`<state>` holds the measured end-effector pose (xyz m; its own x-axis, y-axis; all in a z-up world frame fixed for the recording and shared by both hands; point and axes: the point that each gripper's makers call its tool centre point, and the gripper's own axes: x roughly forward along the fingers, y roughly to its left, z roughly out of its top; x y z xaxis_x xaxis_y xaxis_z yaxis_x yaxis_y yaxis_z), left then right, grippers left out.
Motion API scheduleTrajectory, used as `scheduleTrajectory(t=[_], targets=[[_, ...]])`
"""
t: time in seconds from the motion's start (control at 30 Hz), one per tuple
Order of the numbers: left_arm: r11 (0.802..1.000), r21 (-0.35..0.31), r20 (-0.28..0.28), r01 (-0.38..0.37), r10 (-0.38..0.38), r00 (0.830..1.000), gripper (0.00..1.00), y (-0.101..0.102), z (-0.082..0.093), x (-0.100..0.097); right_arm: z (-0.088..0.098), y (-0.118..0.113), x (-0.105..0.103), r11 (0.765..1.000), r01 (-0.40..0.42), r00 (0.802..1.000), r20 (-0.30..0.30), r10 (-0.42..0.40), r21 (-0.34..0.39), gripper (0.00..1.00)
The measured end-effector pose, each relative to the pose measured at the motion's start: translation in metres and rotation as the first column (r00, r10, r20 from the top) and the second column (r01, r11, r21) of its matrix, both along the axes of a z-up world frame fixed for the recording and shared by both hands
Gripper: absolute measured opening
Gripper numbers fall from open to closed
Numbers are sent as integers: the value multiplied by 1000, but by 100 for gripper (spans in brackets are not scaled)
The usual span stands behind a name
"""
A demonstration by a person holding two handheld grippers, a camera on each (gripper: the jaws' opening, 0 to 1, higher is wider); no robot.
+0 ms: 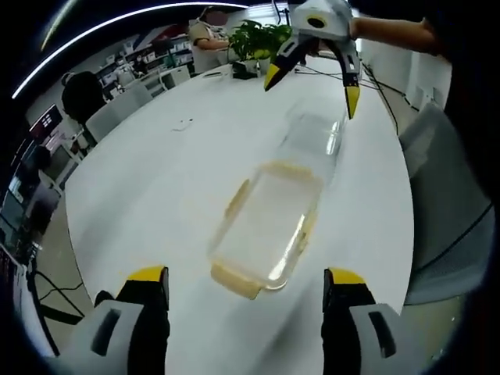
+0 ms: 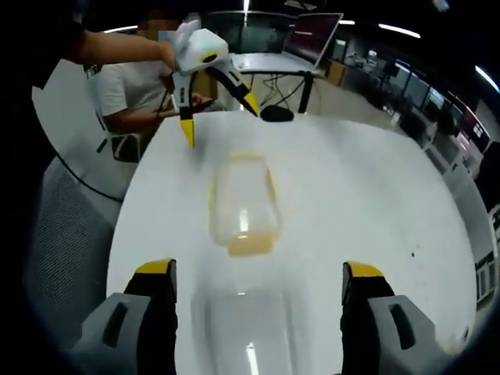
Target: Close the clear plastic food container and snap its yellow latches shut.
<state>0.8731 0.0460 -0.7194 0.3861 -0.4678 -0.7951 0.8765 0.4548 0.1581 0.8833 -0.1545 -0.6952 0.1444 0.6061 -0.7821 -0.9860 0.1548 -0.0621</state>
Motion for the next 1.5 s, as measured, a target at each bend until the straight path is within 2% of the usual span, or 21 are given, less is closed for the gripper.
scheduleTrajectory(t=[0.23,0.43,0.63,0.77,1.0,1.3,1.37,1.5], targets=[[998,33,-15,47,-47,999,70,1,-10,7,-17,9,2,999,-37,999,-11,36,-29,79],[992,74,-25,103,-101,995,61,3,-22,13,-31,15,5,996,-65,998,-20,64,-54,73],[977,124,-44,176,-172,984,55,3,-33,15,-43,21,7,994,-79,997,-21,78,-77,66],[969,147,-56,198,-191,980,53,6,-38,18,-50,24,7,991,-92,996,-23,90,-95,61],[949,184,-74,258,-248,966,47,10,-48,21,-65,31,5,984,-120,993,-34,116,-135,57],[927,205,-99,313,-298,949,42,7,-60,21,-82,39,0,972,-150,988,-62,141,-180,53],[932,186,-103,311,-296,950,40,5,-59,22,-85,39,0,969,-152,988,-58,144,-196,51],[927,181,-120,329,-311,943,40,5,-60,22,-94,39,3,963,-149,989,-49,142,-224,49]])
